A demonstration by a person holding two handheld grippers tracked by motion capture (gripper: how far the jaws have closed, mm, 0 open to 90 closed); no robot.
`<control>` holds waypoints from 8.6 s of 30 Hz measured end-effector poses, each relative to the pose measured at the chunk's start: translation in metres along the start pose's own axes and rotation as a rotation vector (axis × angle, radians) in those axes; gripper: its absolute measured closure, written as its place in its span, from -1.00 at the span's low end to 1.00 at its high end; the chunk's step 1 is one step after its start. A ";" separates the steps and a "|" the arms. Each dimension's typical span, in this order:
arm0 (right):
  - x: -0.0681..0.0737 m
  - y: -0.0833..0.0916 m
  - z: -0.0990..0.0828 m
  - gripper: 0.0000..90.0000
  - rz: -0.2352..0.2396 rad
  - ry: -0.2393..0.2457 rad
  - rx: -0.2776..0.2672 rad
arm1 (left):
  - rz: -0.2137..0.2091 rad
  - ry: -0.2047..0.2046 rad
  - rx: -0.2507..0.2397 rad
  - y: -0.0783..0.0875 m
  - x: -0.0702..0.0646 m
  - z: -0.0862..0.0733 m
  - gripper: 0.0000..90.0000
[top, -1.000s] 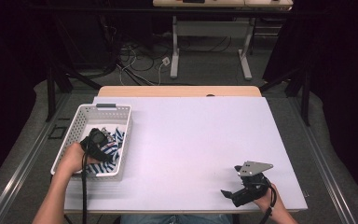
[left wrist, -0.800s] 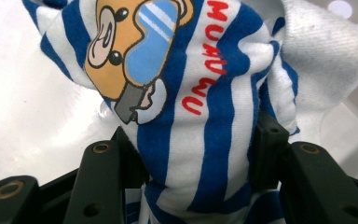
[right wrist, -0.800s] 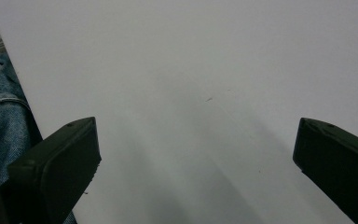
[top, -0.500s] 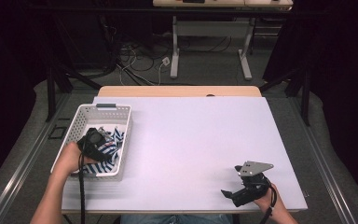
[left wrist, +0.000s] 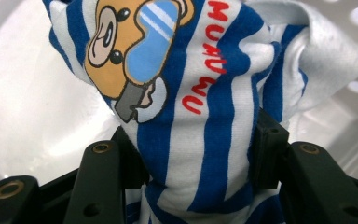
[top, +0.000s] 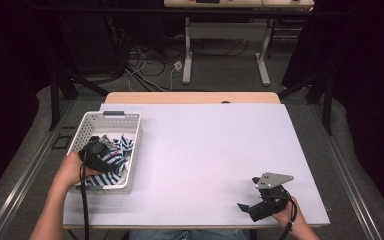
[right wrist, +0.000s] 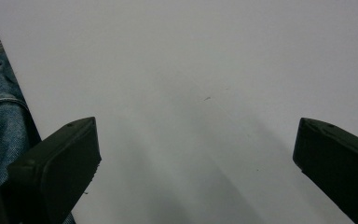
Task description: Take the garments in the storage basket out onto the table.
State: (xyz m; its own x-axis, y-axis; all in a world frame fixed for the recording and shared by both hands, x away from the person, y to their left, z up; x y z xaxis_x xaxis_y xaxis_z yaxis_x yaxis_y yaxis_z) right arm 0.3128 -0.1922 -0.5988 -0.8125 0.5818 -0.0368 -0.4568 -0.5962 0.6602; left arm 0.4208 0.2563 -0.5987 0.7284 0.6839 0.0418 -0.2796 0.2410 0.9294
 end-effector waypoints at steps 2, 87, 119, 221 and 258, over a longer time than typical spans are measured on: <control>0.000 0.000 0.000 -0.99 0.002 0.002 0.000 | 0.008 0.002 -0.011 0.001 0.001 0.000 0.12; -0.002 0.000 0.000 -0.99 -0.012 -0.014 -0.003 | -0.026 -0.243 -0.242 0.053 0.022 0.036 0.13; -0.001 -0.001 0.000 -0.99 -0.012 -0.017 -0.001 | -0.045 -0.290 -0.298 0.069 0.003 0.062 0.12; -0.001 0.000 0.000 -0.98 -0.005 -0.006 -0.005 | -0.159 -0.380 -0.422 0.024 -0.089 0.164 0.12; -0.001 0.001 0.000 -0.97 -0.008 -0.003 -0.002 | -0.210 -0.432 -0.277 -0.046 -0.140 0.184 0.10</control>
State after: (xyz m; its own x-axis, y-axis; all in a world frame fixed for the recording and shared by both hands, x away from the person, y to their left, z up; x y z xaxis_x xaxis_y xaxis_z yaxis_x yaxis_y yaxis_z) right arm 0.3129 -0.1933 -0.5979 -0.8076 0.5883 -0.0397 -0.4642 -0.5927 0.6582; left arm 0.4468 0.0231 -0.5799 0.9603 0.2708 0.0672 -0.2125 0.5536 0.8052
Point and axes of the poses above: each handheld gripper's, and its own axes: y roughly backward along the jaws, z roughly out of its top, x roughly to its left, the point moved 10 cm from there along -y, roughly forward along the jaws, and after that the axes turned 3 degrees about y, right-handed, at the moved point
